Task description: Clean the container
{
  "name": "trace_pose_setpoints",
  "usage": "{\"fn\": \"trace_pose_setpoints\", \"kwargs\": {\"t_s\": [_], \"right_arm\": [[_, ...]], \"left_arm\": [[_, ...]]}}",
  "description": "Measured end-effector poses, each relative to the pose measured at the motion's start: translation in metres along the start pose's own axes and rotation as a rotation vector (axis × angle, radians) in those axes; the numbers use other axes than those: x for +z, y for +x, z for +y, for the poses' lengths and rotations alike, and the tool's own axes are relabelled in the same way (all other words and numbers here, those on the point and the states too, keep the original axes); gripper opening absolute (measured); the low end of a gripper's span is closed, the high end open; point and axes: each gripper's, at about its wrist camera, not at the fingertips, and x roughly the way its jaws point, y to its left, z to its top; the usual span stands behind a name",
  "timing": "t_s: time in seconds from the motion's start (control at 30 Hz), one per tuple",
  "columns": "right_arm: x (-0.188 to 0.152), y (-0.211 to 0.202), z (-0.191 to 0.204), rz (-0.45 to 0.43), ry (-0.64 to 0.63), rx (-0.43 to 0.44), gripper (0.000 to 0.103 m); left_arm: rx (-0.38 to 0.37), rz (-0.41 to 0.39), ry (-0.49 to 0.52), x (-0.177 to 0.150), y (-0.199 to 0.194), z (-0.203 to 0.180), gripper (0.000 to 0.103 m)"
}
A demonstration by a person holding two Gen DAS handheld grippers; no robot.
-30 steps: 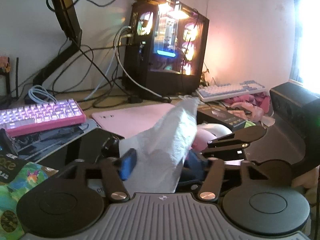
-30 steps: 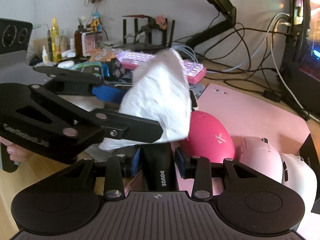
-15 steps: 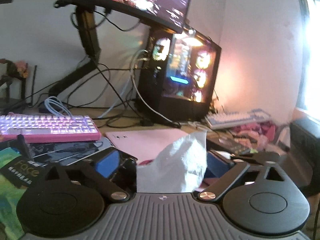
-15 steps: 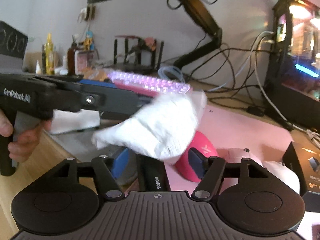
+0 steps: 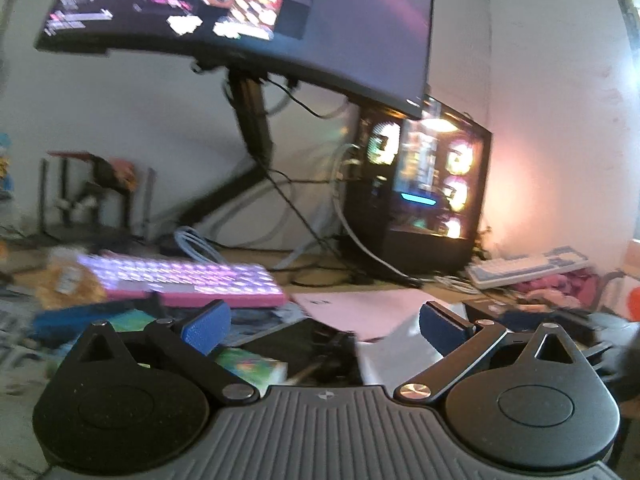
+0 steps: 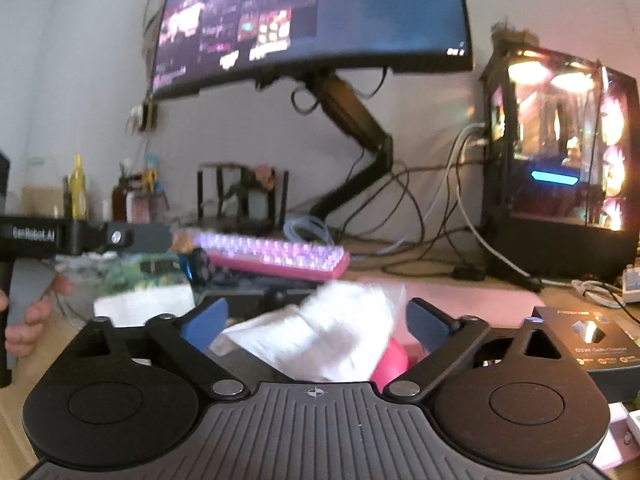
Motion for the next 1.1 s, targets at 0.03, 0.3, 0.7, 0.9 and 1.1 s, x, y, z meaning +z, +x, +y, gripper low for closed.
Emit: {"fn": "trace_pose_setpoints", "kwargs": {"t_s": [0.03,0.3,0.7,0.9,1.1], "right_arm": [[0.000,-0.002,0.000,-0.017,0.004,-0.003,0.103],[-0.001,-0.010,0.002,-0.137,0.027,-0.084,0.103],[0.000,0.003,0.012,-0.133,0.033,-0.155,0.103],[-0.001,0.001,0.020,-0.134,0.034,-0.175,0.103],[-0.001,0.004,0.021,-0.135,0.038,-0.215,0.103]], "left_arm": [[0.022,-0.005,0.010,-0.001,-0.004,0.002,0.103],[0.175,-0.045,0.079,-0.006,-0.030,0.017,0.103],[0.211,-0.107,0.117,-0.010,-0.034,0.012,0.103],[0.221,-0.149,0.119,-0.015,-0.040,0.012,0.103],[0.253,-0.152,0.117,-0.015,-0.037,0.009,0.103]]}}
